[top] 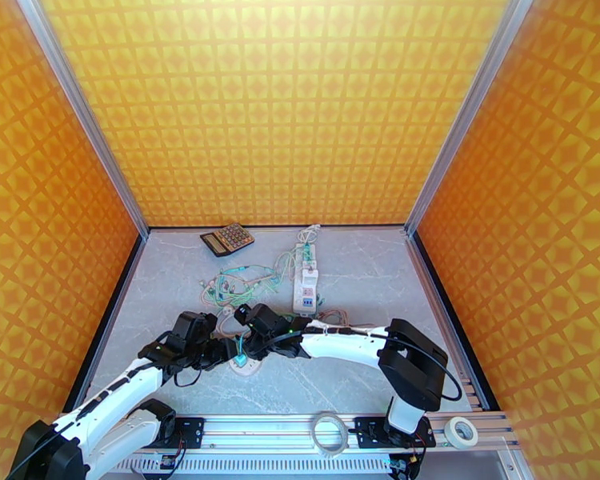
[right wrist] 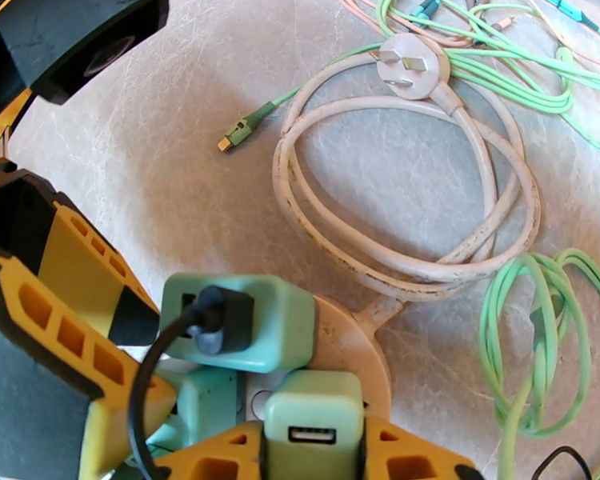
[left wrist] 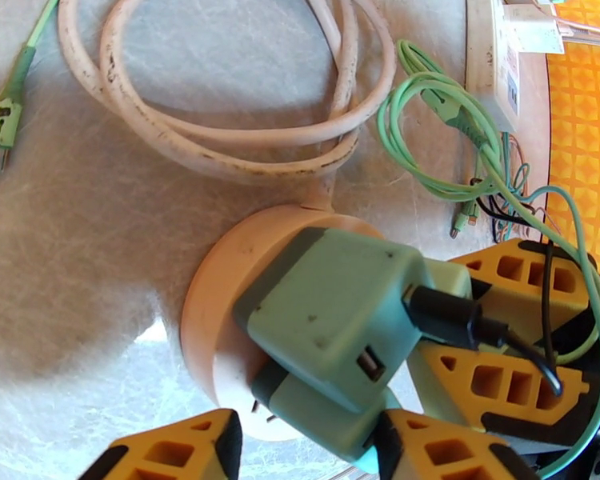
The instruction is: Pull the plug off the socket
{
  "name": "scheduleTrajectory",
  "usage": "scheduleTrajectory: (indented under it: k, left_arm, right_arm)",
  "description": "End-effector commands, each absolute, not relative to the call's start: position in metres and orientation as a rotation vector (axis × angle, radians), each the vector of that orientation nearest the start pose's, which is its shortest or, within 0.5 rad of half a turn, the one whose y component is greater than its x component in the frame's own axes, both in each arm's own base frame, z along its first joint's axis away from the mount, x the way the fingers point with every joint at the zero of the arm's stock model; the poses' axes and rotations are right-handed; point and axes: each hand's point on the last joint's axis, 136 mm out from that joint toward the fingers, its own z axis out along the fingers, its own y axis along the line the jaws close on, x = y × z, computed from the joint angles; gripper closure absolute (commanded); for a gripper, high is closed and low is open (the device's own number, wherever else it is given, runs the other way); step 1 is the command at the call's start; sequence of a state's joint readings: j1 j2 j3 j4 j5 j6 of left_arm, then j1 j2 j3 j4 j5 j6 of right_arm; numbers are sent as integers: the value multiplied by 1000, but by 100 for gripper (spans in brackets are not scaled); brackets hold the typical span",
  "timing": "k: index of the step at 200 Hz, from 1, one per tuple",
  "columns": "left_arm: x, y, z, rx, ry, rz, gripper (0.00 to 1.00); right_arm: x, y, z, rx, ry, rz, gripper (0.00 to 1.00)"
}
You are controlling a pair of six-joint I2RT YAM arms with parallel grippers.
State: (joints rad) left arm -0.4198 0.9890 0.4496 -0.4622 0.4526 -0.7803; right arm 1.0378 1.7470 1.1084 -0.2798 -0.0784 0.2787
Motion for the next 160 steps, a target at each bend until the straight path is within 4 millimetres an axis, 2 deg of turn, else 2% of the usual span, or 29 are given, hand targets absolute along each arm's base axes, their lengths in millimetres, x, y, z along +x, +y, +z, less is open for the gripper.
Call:
scheduleTrajectory:
  k: [1,46,71,95,125,160]
  left_arm:
    - [151,-132,13,-428,2956,-703,50]
    - [151,-132,10,-430,2959,-703,51]
    - [151,-132,7,-432,2966,-697,51]
    - [151,-132,7,-428,2967,-696,51]
    - [148,-130,5,-424,2978,-681,51]
    - [147,-130,4,-422,2981,-677,51]
  right_arm:
    - [212,421,125,-1035,2270,725,84]
    - [180,437,120,-1219,2184,588,85]
    - [174,438,115,-1231,2191,590,85]
    - [186,429,116,-1151,2218,631,87]
    - [219,412,132,-960,2258,777,86]
    - [227,413,146,-955,2241,817,85]
